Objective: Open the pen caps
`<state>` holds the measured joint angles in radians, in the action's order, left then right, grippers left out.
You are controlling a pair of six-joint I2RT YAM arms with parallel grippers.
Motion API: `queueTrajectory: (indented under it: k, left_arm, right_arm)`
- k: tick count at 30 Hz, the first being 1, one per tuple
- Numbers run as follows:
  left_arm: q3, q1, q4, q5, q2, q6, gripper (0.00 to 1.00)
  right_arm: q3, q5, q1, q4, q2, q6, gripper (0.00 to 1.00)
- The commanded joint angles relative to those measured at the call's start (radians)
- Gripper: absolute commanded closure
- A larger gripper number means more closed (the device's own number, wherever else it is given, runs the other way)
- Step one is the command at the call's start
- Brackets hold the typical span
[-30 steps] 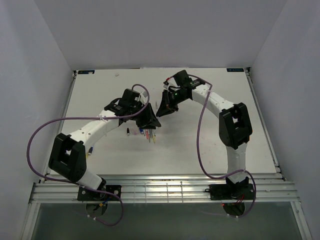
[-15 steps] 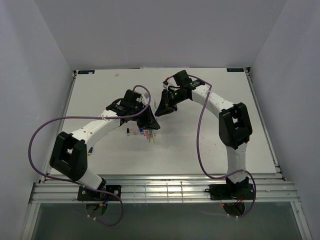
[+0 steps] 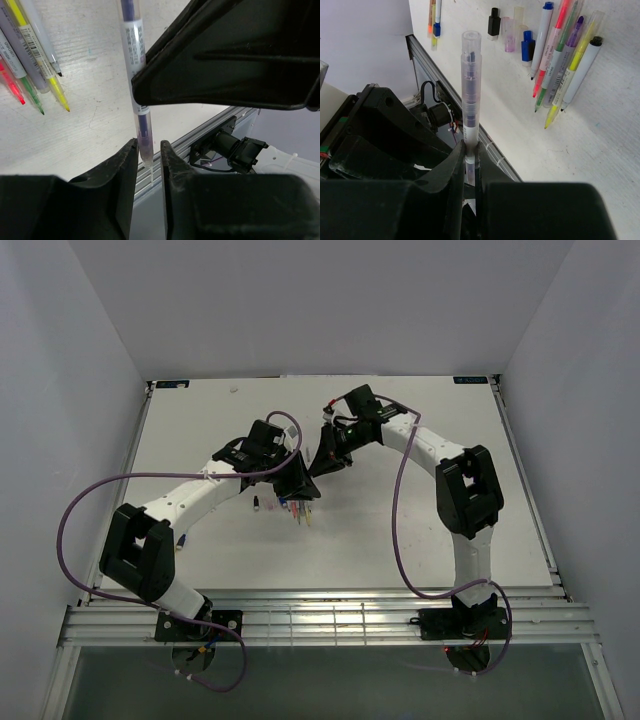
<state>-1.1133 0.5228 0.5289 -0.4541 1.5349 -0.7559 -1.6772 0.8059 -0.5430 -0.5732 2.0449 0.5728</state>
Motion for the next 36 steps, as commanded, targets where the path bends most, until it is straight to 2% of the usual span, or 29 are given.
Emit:
queueTrajectory:
  k: [1, 9, 15, 17, 20, 21, 24, 30, 34, 36]
  left_arm:
    - [-0.023, 0.003, -0.003, 0.023, -0.002, 0.013, 0.64]
    - [-0.017, 0.003, 0.002, 0.026, -0.013, 0.012, 0.65]
    - [-0.008, 0.003, 0.002, 0.020, -0.021, 0.004, 0.83]
    - [0.000, 0.003, 0.003, 0.018, -0.025, 0.004, 0.87]
    - [0.007, 0.003, 0.006, 0.028, -0.036, 0.009, 0.91]
    - [0.007, 0.003, 0.008, 0.031, -0.039, 0.009, 0.92]
    - [0.001, 0.003, 0.017, 0.035, -0.038, 0.016, 0.95]
    - [-0.010, 0.003, 0.020, 0.038, -0.036, 0.017, 0.99]
    - [-0.014, 0.003, 0.026, 0.041, -0.041, 0.024, 1.00]
    - [-0.002, 0.003, 0.026, 0.042, -0.048, 0.024, 1.00]
  right_arm:
    - [0.013, 0.042, -0.014, 0.021, -0.032, 0.012, 0.92]
    - [0.014, 0.047, -0.021, 0.029, -0.034, 0.018, 0.92]
    - [0.019, 0.052, -0.023, 0.047, -0.035, 0.024, 0.91]
    - [0.017, 0.050, -0.021, 0.056, -0.037, 0.021, 0.73]
    - [0.014, 0.073, -0.025, 0.065, -0.031, 0.018, 0.62]
    - [0.013, 0.081, -0.026, 0.064, -0.022, 0.015, 0.62]
    - [0.014, 0.090, -0.037, 0.061, -0.012, 0.013, 0.62]
    - [-0.003, 0.104, -0.063, 0.067, 0.011, 0.027, 0.74]
    - [-0.006, 0.101, -0.075, 0.078, 0.021, 0.033, 0.91]
    - [-0.012, 0.090, -0.075, 0.084, 0.027, 0.039, 0.92]
